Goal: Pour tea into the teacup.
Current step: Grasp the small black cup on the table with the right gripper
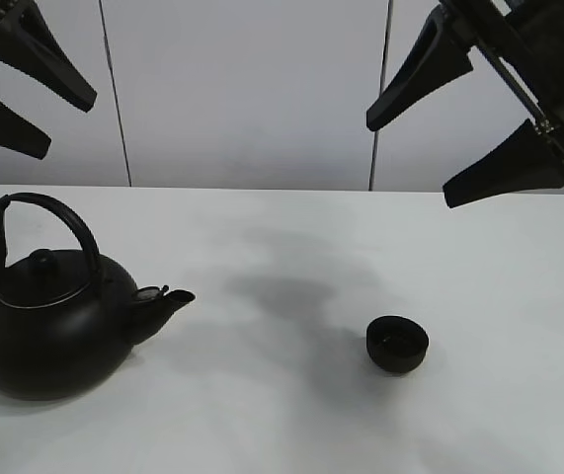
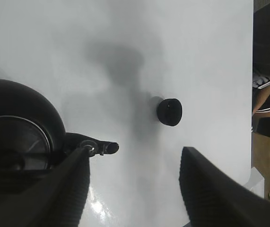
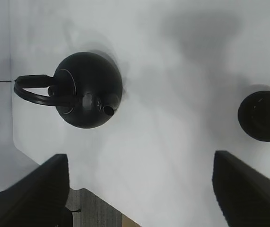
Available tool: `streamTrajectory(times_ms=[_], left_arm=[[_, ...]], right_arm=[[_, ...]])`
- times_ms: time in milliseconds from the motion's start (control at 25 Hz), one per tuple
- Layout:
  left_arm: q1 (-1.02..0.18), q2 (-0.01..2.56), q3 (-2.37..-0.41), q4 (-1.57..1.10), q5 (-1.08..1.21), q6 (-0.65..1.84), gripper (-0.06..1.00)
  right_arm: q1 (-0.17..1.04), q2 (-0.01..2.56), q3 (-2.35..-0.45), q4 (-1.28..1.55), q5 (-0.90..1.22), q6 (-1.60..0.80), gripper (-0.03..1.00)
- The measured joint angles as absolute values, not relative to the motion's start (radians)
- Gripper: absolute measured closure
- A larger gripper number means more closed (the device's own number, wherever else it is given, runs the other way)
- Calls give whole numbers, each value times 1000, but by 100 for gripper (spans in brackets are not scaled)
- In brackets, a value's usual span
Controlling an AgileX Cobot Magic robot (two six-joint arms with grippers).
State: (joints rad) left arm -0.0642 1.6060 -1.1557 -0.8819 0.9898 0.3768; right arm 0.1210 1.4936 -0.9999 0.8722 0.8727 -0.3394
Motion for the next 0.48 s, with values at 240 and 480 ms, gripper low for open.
streamTrajectory(times_ms=[240, 480], left_arm=[[-64, 1606, -1156, -882, 990, 377, 53], [-64, 1606, -1156, -882, 990, 377, 53]], right_arm=[[121, 1494, -1000, 872, 876, -339, 40], [121, 1494, -1071, 778, 989, -343, 40]])
